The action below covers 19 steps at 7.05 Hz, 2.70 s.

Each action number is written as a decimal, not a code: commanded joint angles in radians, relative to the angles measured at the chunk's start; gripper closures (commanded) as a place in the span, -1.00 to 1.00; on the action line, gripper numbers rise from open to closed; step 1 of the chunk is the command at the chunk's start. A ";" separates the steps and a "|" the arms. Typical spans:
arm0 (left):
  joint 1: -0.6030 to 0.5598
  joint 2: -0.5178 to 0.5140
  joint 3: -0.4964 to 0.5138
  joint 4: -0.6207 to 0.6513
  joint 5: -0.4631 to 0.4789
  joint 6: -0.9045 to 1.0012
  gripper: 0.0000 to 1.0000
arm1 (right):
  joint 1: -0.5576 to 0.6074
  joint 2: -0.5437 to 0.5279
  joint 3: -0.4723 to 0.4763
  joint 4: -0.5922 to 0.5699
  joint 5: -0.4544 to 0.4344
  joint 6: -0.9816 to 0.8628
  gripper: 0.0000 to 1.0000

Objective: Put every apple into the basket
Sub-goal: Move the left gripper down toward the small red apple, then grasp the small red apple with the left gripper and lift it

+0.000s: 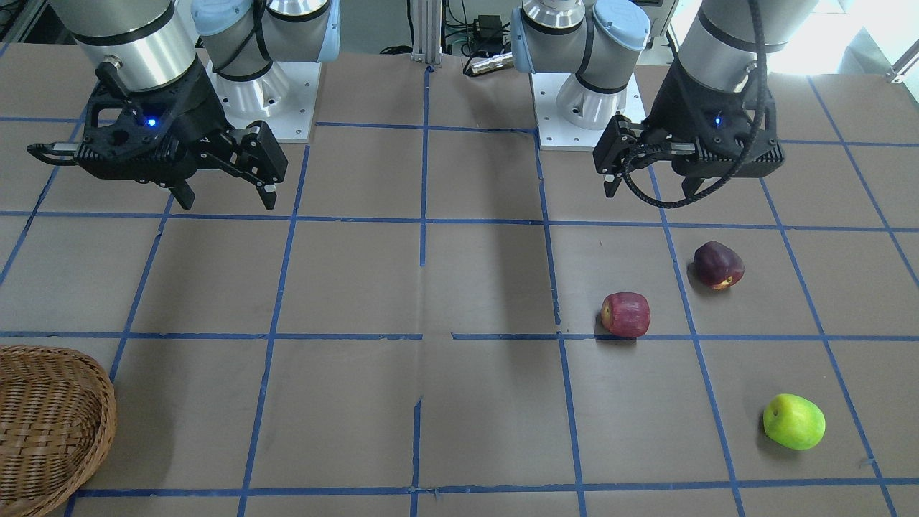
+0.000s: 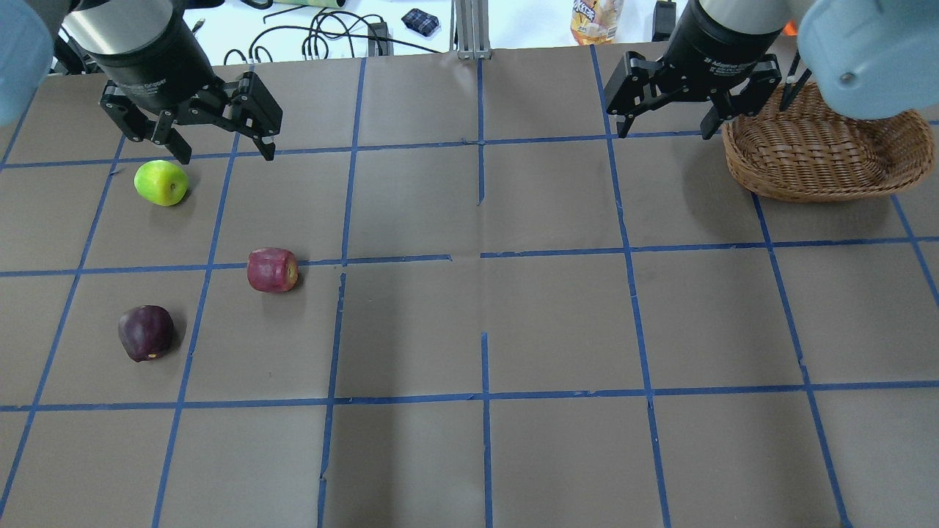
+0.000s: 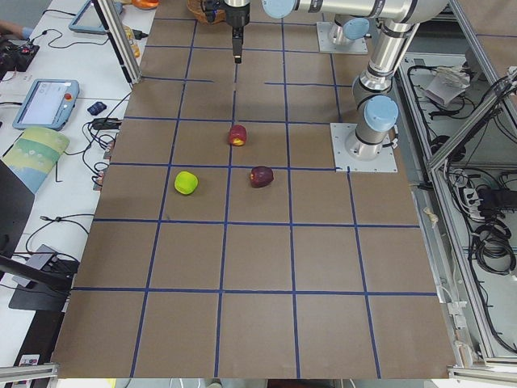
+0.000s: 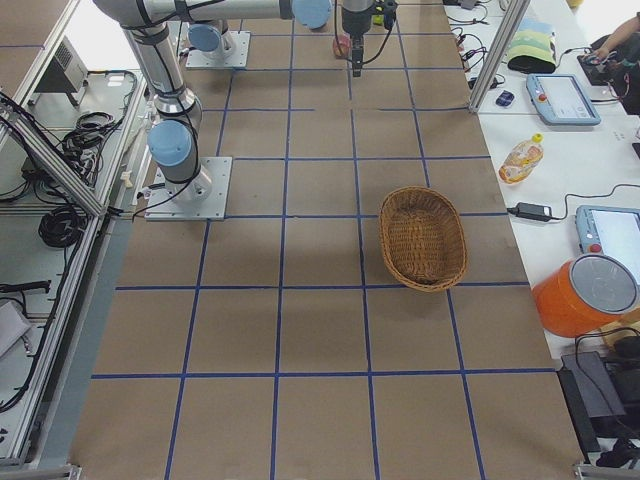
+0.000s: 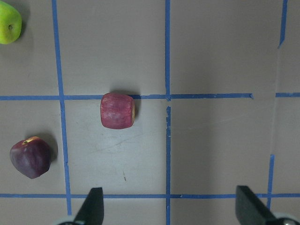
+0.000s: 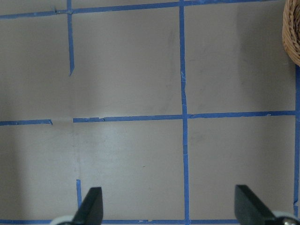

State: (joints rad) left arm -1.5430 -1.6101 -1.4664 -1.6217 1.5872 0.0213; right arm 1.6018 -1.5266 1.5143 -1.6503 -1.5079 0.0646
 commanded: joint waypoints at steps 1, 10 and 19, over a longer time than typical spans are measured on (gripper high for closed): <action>0.001 0.001 -0.008 0.000 -0.003 -0.004 -1.00 | 0.000 0.002 0.000 -0.002 0.000 0.001 -1.00; 0.173 -0.186 -0.472 0.611 0.001 0.291 -1.00 | 0.000 0.002 0.007 0.000 0.000 0.001 -1.00; 0.137 -0.197 -0.505 0.744 -0.038 0.188 0.91 | 0.000 0.000 0.010 0.004 0.000 0.003 -1.00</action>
State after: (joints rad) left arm -1.3855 -1.8464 -1.9873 -0.8712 1.5544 0.2685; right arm 1.6015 -1.5261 1.5247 -1.6469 -1.5067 0.0673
